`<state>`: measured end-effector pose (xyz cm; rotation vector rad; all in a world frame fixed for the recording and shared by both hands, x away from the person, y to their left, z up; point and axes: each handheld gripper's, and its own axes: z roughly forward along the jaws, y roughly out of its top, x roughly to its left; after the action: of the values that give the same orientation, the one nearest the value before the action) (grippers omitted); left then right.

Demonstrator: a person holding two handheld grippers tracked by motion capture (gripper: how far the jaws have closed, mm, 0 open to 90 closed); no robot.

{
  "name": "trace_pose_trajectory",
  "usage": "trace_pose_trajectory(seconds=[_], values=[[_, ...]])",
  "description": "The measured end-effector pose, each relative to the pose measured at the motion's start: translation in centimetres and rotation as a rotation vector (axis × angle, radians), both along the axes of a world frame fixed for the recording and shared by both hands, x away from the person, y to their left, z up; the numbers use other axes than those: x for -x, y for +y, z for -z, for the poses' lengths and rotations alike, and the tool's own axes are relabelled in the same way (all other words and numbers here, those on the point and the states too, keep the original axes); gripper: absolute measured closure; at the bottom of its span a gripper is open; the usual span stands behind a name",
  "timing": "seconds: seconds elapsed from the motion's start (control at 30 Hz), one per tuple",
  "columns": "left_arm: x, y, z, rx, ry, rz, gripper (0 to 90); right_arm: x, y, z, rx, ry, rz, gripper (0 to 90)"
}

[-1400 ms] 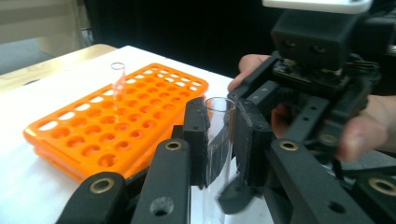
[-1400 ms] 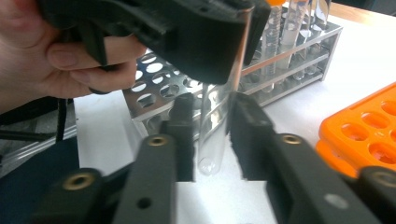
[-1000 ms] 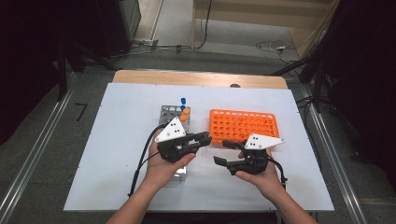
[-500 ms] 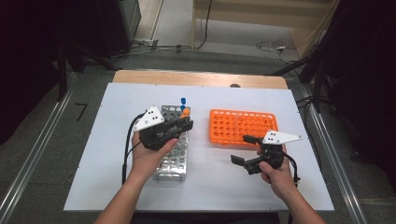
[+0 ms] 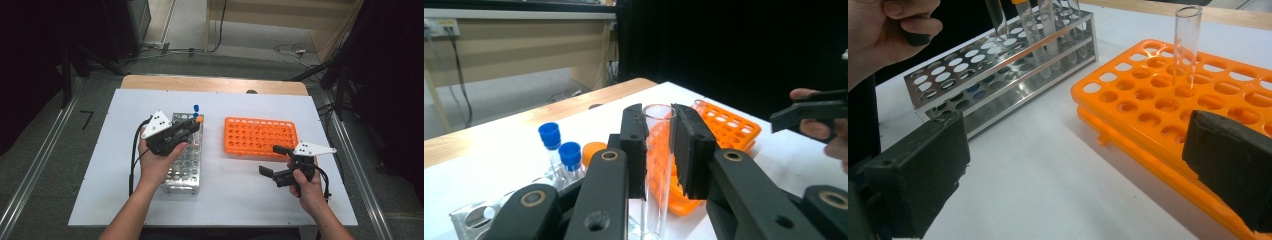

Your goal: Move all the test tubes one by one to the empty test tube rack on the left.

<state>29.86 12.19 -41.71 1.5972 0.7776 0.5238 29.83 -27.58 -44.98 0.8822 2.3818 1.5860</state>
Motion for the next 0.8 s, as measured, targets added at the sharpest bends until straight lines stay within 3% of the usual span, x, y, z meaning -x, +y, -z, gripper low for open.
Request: trace_pose_trajectory(seconds=[0.53,0.8], values=[[-0.3,-0.3,1.1,-0.026,-0.003,-0.021,76.7,-0.1,0.0,0.2,0.008,0.003,-0.002,0.0],[0.0,-0.9,1.8,-0.112,0.037,-0.043,76.6,-0.3,-0.3,0.3,0.014,0.000,0.009,0.0]])
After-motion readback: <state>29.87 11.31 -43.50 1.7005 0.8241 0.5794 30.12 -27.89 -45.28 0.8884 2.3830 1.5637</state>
